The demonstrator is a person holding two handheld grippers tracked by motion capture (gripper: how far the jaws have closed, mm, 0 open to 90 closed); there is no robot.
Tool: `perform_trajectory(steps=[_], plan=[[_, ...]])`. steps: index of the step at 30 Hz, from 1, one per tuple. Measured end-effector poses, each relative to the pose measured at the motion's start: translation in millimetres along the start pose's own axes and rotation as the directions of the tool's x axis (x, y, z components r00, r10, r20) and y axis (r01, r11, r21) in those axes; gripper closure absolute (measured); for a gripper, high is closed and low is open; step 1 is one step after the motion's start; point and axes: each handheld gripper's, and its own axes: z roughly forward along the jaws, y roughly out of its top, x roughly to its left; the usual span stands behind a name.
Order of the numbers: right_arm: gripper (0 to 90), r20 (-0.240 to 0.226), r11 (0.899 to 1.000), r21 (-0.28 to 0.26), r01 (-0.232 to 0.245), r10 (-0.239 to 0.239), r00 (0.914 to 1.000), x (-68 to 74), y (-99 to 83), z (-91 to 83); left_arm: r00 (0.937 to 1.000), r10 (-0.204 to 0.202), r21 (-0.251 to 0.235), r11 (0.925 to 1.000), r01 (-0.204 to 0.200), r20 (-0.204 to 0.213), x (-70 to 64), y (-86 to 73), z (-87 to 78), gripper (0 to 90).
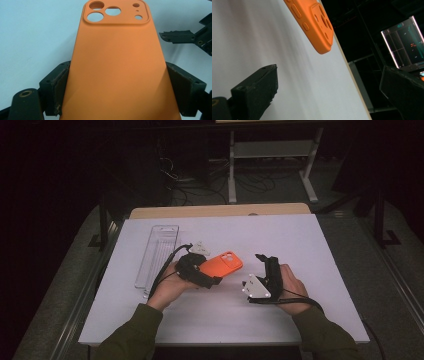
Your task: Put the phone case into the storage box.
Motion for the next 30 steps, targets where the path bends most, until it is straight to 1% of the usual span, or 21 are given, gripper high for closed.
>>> perform_trajectory(steps=[1, 2, 8, 10, 14, 15, 16, 17, 18, 19, 24, 26, 29, 30], plan=[[0.9, 0.007, 1.0, -0.003, 0.01, -0.01, 0.9999, 0.1, 0.3, 0.1, 1.0, 0.009, 0.008, 0.9999, -0.009, 0.0, 0.6, 0.1, -0.6, 15.5], [0.9, 0.002, 1.0, -0.003, 0.023, -0.023, 0.9997, 0.4, 0.4, 0.0, 0.9999, 0.015, 0.013, 0.9998, -0.015, 0.0, 0.9, 0.1, -0.9, 15.5], [0.9, 0.021, 0.997, -0.008, 0.083, -0.083, 0.9963, 4.1, 0.8, 0.2, 0.9999, 0.017, 0.013, 0.9998, -0.017, 0.0, 1.0, 0.2, -1.2, 15.5], [0.9, 0.03, 0.995, -0.008, 0.095, -0.094, 0.9951, 5.1, 1.2, 0.0, 0.9998, 0.018, 0.014, 0.9997, -0.018, 0.0, 1.1, 0.2, -1.3, 15.5], [0.9, 0.027, 0.994, -0.008, 0.109, -0.108, 0.9937, 7.6, 1.7, -0.2, 0.9997, 0.023, 0.017, 0.9996, -0.023, 0.001, 1.4, 0.1, -1.4, 15.5], [0.9, 0.032, 0.993, -0.01, 0.115, -0.115, 0.9929, 7.6, 1.9, -0.3, 0.9997, 0.023, 0.016, 0.9996, -0.023, 0.001, 1.4, 0.1, -1.4, 15.5], [0.9, 0.039, 0.991, -0.014, 0.13, -0.129, 0.9908, 7.2, 2.1, -0.4, 0.9998, 0.022, 0.015, 0.9996, -0.022, 0.001, 1.2, 0.2, -1.4, 15.5], [0.9, 0.047, 0.991, -0.014, 0.135, -0.134, 0.9899, 8.0, 2.2, -0.4, 0.9997, 0.023, 0.016, 0.9996, -0.023, 0.001, 1.1, 0.2, -1.5, 15.5], [0.9, 0.047, 0.989, -0.013, 0.145, -0.145, 0.9884, 8.5, 2.2, -0.5, 0.9998, 0.017, 0.012, 0.9998, -0.018, 0.002, 0.8, 0.2, -1.3, 15.5], [0.9, 0.055, 0.986, -0.012, 0.168, -0.167, 0.9844, 9.1, 1.9, 0.0, 1.0, 0.003, 0.001, 1.0, -0.003, 0.002, -0.3, 0.1, -0.5, 15.5], [0.9, 0.067, 0.979, -0.024, 0.201, -0.199, 0.9778, 10.1, 3.4, 0.0, 1.0, 0.01, 0.004, 0.9999, -0.01, 0.002, 0.0, 0.2, -0.7, 15.5], [0.9, 0.082, 0.977, -0.024, 0.211, -0.209, 0.9746, 11.9, 3.9, -0.3, 0.9999, 0.01, 0.003, 0.9999, -0.01, 0.002, -0.1, 0.1, -0.7, 15.5], [0.9, 0.1, 0.967, -0.024, 0.254, -0.25, 0.963, 13.6, 4.8, -0.5, 0.9999, 0.01, 0.005, 0.9999, -0.01, 0.003, -0.3, 0.1, -0.6, 15.5], [0.9, 0.09, 0.962, -0.015, 0.272, -0.27, 0.9586, 14.1, 4.6, -0.8, 1.0, 0.01, 0.004, 0.9999, -0.01, 0.002, -0.4, 0.0, -0.4, 15.5]])
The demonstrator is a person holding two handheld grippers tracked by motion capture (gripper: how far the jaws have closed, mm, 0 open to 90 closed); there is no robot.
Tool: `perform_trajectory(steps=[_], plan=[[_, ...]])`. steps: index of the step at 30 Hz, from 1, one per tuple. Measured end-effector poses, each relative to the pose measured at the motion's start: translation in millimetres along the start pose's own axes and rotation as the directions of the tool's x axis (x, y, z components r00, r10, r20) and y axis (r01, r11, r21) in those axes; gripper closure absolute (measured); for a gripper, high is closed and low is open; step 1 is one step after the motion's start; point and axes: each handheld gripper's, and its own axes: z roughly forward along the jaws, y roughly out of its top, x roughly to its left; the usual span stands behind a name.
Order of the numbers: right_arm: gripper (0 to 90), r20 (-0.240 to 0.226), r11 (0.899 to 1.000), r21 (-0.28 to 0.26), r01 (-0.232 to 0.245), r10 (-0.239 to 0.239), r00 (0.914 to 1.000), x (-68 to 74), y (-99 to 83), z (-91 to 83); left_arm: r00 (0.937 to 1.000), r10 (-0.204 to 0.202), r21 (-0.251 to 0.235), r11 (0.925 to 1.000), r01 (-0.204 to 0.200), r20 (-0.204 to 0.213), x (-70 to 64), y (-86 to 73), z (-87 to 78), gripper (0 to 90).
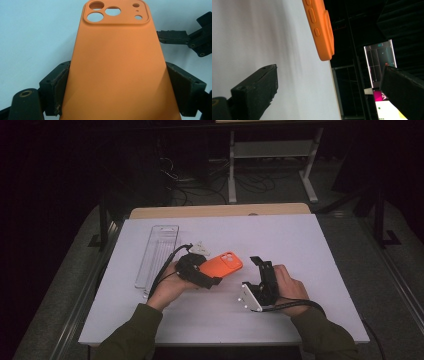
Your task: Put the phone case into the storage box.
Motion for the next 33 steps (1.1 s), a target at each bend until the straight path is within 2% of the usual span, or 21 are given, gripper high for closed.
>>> perform_trajectory(steps=[1, 3, 7, 9, 10, 13, 16, 18, 21, 24, 26, 27, 28, 29, 30, 33], plan=[[0.9, 0.007, 1.0, -0.001, -0.004, 0.004, 1.0, 0.8, 0.4, 0.0, 1.0, 0.002, 0.0, 1.0, -0.002, -0.002, -0.1, 0.0, 0.1, 15.5], [0.9, 0.001, 1.0, 0.008, 0.0, 0.0, 1.0, 3.4, 0.7, -0.4, 0.9992, 0.039, 0.019, 0.9991, -0.039, -0.008, 2.2, 0.6, -0.8, 15.5], [0.9, 0.019, 0.999, 0.005, 0.038, -0.038, 0.9991, 4.2, 1.3, -0.5, 0.9994, 0.035, 0.013, 0.9993, -0.035, -0.004, 1.1, 1.0, -0.7, 15.5], [0.9, 0.032, 0.999, 0.005, 0.045, -0.045, 0.9985, 4.8, 1.7, -1.4, 1.0, 0.01, 0.001, 1.0, -0.01, 0.0, -0.7, 0.9, 0.2, 15.5], [0.9, 0.037, 0.999, 0.002, 0.048, -0.048, 0.9982, 5.2, 1.8, -1.6, 1.0, 0.009, -0.001, 1.0, -0.009, -0.001, -0.7, 1.0, 0.4, 15.5], [0.9, 0.041, 0.998, 0.0, 0.066, -0.066, 0.997, 6.6, 2.2, -1.6, 0.9992, 0.039, 0.016, 0.9991, -0.038, -0.006, 0.9, 1.3, -0.8, 15.5], [0.9, 0.051, 0.997, -0.011, 0.076, -0.076, 0.9958, 8.7, 3.2, -1.0, 0.9994, 0.034, 0.012, 0.9994, -0.034, -0.004, -0.4, 1.2, -0.5, 15.5], [0.9, 0.056, 0.997, -0.011, 0.08, -0.079, 0.9953, 9.8, 4.3, -1.2, 0.9999, 0.013, -0.008, 0.9999, -0.013, -0.005, -2.1, 1.2, 0.6, 15.5], [0.9, 0.073, 0.994, -0.029, 0.104, -0.102, 0.9921, 9.5, 5.7, -1.2, 0.9999, 0.012, -0.006, 0.9999, -0.012, -0.005, -1.9, 1.2, 0.6, 15.5], [0.8, 0.078, 0.993, -0.034, 0.109, -0.106, 0.9913, 10.6, 6.8, -1.7, 1.0, 0.009, -0.009, 0.9999, -0.009, -0.002, -2.2, 1.3, 0.9, 15.5], [0.9, 0.076, 0.992, -0.036, 0.118, -0.115, 0.9905, 11.4, 7.6, -2.0, 0.9998, 0.02, 0.001, 0.9998, -0.02, -0.002, -2.4, 1.5, 0.6, 15.5], [0.8, 0.078, 0.992, -0.037, 0.12, -0.116, 0.9901, 12.0, 8.2, -2.4, 0.9992, 0.039, 0.016, 0.9991, -0.039, -0.002, -1.4, 1.8, -0.1, 15.5], [0.8, 0.079, 0.991, -0.04, 0.126, -0.122, 0.9893, 12.2, 8.6, -2.4, 0.9996, 0.028, -0.001, 0.9996, -0.028, -0.003, -2.6, 1.8, 1.2, 15.5], [0.8, 0.091, 0.991, -0.047, 0.124, -0.119, 0.9887, 12.3, 9.4, -2.2, 0.999, 0.044, 0.012, 0.999, -0.044, -0.002, -2.0, 2.2, 0.5, 15.5], [0.8, 0.101, 0.993, -0.051, 0.106, -0.101, 0.9897, 13.2, 10.2, -2.5, 0.9991, 0.042, 0.013, 0.999, -0.042, 0.0, -2.7, 2.4, 0.5, 15.5], [0.8, 0.106, 0.992, -0.055, 0.115, -0.108, 0.9884, 13.7, 11.7, -3.0, 0.9991, 0.042, 0.011, 0.999, -0.042, 0.0, -4.9, 3.4, 0.4, 15.5]])
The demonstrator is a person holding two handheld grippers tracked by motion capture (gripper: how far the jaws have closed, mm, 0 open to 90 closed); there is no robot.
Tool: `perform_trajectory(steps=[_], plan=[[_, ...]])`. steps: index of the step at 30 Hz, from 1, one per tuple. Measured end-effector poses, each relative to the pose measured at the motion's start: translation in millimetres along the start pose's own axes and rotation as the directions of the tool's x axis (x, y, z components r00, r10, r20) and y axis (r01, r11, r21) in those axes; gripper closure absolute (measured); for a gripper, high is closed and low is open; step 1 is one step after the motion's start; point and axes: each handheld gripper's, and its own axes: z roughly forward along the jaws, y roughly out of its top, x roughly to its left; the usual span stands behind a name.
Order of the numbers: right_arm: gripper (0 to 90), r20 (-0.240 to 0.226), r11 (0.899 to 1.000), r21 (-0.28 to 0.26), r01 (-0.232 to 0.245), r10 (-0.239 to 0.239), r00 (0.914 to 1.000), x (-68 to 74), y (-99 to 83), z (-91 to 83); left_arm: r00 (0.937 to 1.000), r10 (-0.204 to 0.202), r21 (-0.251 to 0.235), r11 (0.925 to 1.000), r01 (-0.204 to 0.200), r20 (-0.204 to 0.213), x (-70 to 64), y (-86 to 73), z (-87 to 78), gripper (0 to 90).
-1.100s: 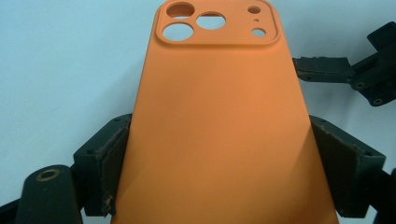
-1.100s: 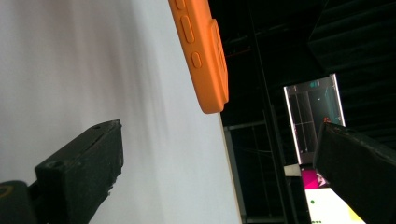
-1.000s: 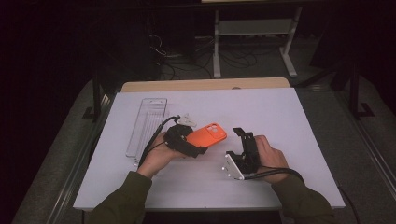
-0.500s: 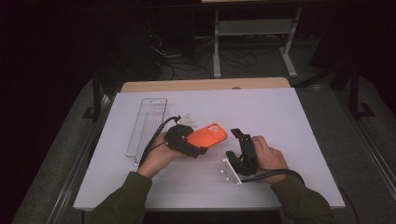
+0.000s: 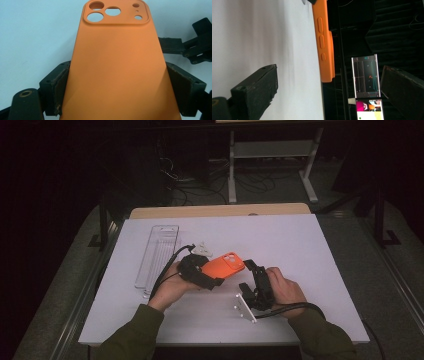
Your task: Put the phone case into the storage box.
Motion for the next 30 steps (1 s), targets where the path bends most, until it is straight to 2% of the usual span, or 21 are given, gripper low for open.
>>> perform_trajectory(steps=[2, 3, 4, 5, 8, 12, 13, 14, 15, 20, 25, 26, 27, 28, 30], plan=[[0.8, 0.003, 1.0, -0.004, 0.003, -0.003, 1.0, 0.3, 1.1, 0.2, 1.0, 0.007, -0.002, 1.0, -0.007, -0.002, -0.6, 0.5, 0.3, 15.5], [0.8, 0.002, 1.0, -0.003, 0.005, -0.005, 1.0, 0.3, 1.6, 0.0, 0.9998, -0.018, -0.024, 0.9996, 0.018, -0.002, -2.9, 0.5, 1.8, 15.5], [0.9, 0.003, 1.0, -0.003, 0.005, -0.005, 1.0, 0.4, 2.0, -0.1, 0.9999, -0.017, -0.022, 0.9996, 0.017, -0.002, -3.2, 0.6, 1.7, 15.5], [0.9, 0.004, 1.0, -0.004, 0.006, -0.006, 1.0, 0.5, 2.3, -0.2, 1.0, 0.008, -0.001, 1.0, -0.008, -0.004, -2.5, 1.2, 0.0, 15.5], [0.9, 0.006, 1.0, -0.011, 0.009, -0.009, 0.9999, 1.0, 3.4, -0.3, 1.0, -0.001, -0.01, 1.0, 0.001, 0.003, -4.5, 1.8, 0.8, 15.6], [0.9, 0.008, 1.0, -0.011, 0.008, -0.008, 0.9999, 2.3, 4.9, -0.4, 0.9999, 0.011, -0.01, 0.9999, -0.011, -0.002, -6.6, 3.2, 1.5, 15.5], [0.9, 0.007, 1.0, -0.01, 0.009, -0.009, 0.9999, 2.4, 5.5, -0.8, 0.9999, -0.012, -0.027, 0.9996, 0.012, 0.001, -8.9, 3.3, 3.2, 15.5], [0.9, 0.014, 1.0, -0.019, 0.006, -0.005, 0.9999, 2.3, 6.1, -1.0, 1.0, -0.008, -0.024, 0.9997, 0.008, -0.001, -9.1, 3.5, 3.2, 15.6], [0.9, 0.016, 1.0, -0.02, 0.005, -0.005, 0.9999, 2.1, 6.5, -1.2, 0.9997, 0.023, -0.003, 0.9997, -0.023, -0.001, -7.6, 4.1, 2.2, 15.5], [0.9, 0.022, 1.0, -0.026, 0.004, -0.003, 0.9997, 2.5, 9.6, -2.0, 0.9999, 0.012, -0.011, 0.9999, -0.012, 0.0, -11.6, 5.1, 3.9, 15.6], [0.9, 0.008, 1.0, -0.023, 0.018, -0.018, 0.9998, 3.3, 11.0, -2.5, 0.9997, 0.026, -0.01, 0.9996, -0.026, 0.003, -14.0, 6.5, 5.0, 15.5], [0.9, 0.007, 1.0, -0.02, 0.012, -0.012, 0.9999, 3.8, 11.4, -2.6, 1.0, 0.007, -0.027, 0.9996, -0.006, 0.006, -16.0, 6.6, 6.6, 15.6], [0.9, 0.008, 1.0, -0.022, 0.015, -0.015, 0.9999, 3.8, 11.7, -2.5, 0.9997, 0.025, -0.007, 0.9997, -0.025, 0.007, -15.2, 7.1, 5.4, 15.6], [0.9, 0.009, 1.0, -0.022, 0.016, -0.016, 0.9998, 4.1, 11.8, -2.5, 0.9995, 0.032, -0.008, 0.9995, -0.032, 0.008, -15.3, 7.5, 5.7, 15.6], [0.9, 0.011, 1.0, -0.02, 0.024, -0.023, 0.9997, 4.7, 12.2, -2.2, 0.9997, 0.024, -0.016, 0.9996, -0.024, 0.008, -16.9, 7.8, 6.9, 15.5]])
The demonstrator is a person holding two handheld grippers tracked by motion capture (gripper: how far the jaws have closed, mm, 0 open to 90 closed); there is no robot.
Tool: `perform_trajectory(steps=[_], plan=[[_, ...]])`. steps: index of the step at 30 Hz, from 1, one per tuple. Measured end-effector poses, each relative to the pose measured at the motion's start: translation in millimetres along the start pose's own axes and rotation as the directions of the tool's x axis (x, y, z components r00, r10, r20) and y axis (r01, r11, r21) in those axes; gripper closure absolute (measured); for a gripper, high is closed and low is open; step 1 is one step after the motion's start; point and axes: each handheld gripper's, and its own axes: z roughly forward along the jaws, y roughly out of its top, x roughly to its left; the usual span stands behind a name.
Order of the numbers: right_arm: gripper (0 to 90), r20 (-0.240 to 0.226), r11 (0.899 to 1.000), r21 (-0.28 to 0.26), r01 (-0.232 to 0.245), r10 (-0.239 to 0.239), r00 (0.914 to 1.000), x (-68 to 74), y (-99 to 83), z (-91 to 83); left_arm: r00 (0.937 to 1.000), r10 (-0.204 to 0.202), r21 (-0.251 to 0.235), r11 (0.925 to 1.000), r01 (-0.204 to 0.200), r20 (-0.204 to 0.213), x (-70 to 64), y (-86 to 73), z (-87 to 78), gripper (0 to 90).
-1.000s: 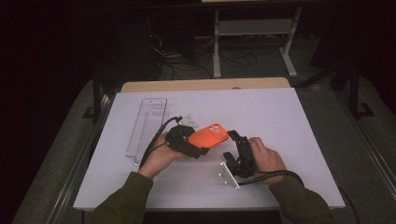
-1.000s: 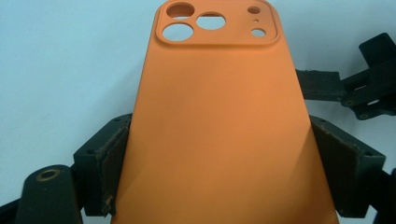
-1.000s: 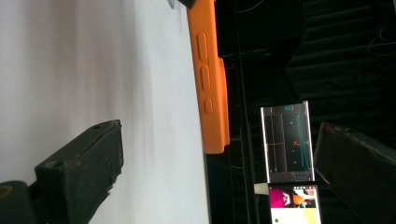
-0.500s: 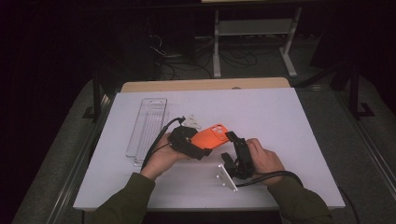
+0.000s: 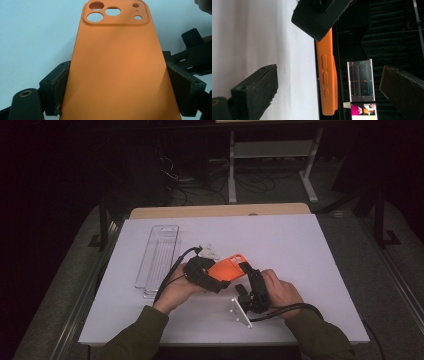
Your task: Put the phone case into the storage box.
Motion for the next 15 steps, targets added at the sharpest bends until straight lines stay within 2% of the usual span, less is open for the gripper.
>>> perform_trajectory(steps=[7, 15], plan=[[1.0, 0.022, 1.0, -0.001, 0.023, -0.023, 0.9995, 2.3, 2.2, -0.3, 0.9999, 0.013, 0.006, 0.9999, -0.013, 0.001, -1.9, 1.6, 0.9, 15.6], [9.0, 0.026, 0.999, 0.0, 0.042, -0.042, 0.9988, 4.0, 3.6, -1.2, 0.9999, 0.015, 0.004, 0.9999, -0.015, 0.002, -1.6, 1.6, 0.6, 15.6]])
